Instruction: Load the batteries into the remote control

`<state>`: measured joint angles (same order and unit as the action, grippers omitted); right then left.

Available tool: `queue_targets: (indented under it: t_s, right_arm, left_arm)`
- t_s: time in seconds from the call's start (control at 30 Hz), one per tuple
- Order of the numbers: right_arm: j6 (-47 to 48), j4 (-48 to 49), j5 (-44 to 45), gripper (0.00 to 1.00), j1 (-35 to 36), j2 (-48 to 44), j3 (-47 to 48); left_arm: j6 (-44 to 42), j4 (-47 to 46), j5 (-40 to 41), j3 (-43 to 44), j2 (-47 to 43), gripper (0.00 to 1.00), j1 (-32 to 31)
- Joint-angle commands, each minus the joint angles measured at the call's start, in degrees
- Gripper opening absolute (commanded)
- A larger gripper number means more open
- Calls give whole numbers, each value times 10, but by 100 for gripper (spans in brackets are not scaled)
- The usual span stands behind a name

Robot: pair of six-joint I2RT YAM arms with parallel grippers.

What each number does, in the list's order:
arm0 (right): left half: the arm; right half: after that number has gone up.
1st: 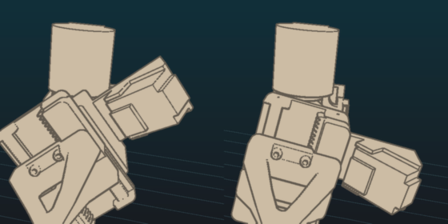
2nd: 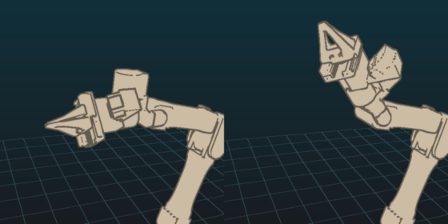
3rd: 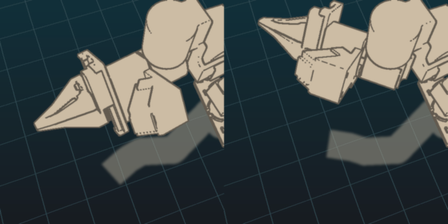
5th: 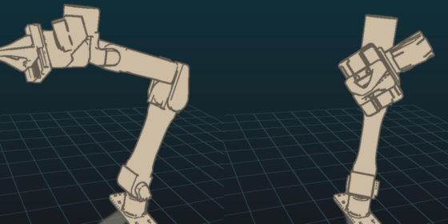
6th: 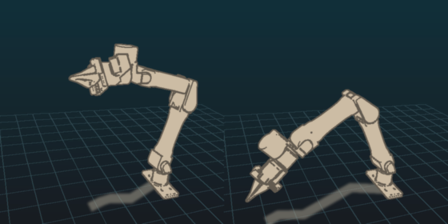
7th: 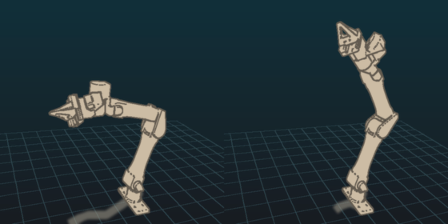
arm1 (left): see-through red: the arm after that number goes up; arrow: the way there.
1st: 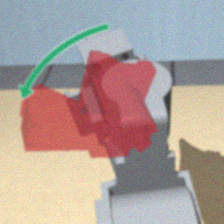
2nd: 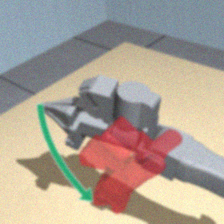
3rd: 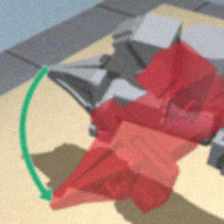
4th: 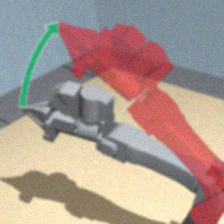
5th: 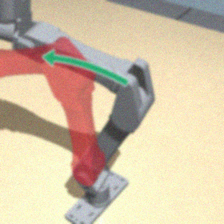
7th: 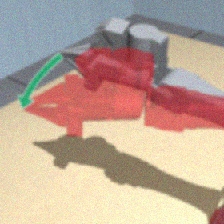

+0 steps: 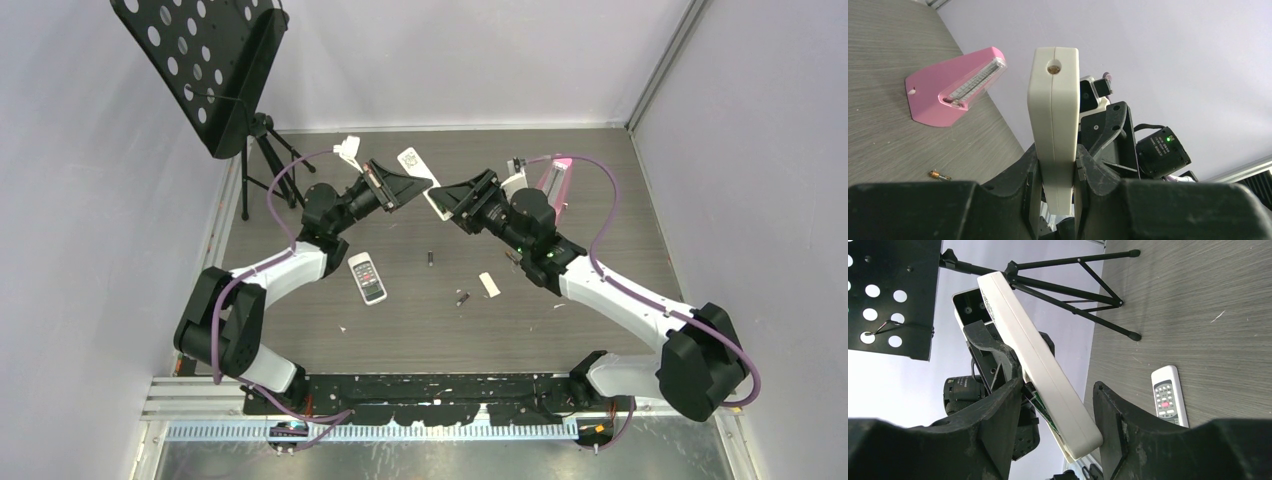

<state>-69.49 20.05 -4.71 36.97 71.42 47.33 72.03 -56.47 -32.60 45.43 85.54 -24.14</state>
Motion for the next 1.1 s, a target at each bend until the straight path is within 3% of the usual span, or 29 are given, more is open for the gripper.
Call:
queue_targets:
  t_s: [0.0,0.3,0.83,0.9,1.07]
  right_arm:
    - [1,64,-20,57,2,-1,4]
    - [-8,84,-27,62,-1,0,-4]
    - [10,139,-47,37,-5,14,-45]
    - [13,136,-49,41,-5,14,-45]
    - [18,117,-51,75,-21,-14,-44]
  left_arm:
    - [-20,3,0,19,-9,0,0]
    - [-24,-3,-5,15,-7,0,0]
    - [9,22,-2,32,-13,0,0]
    - [2,27,-2,33,-16,0,0]
    - [-51,56,-14,28,-22,0,1]
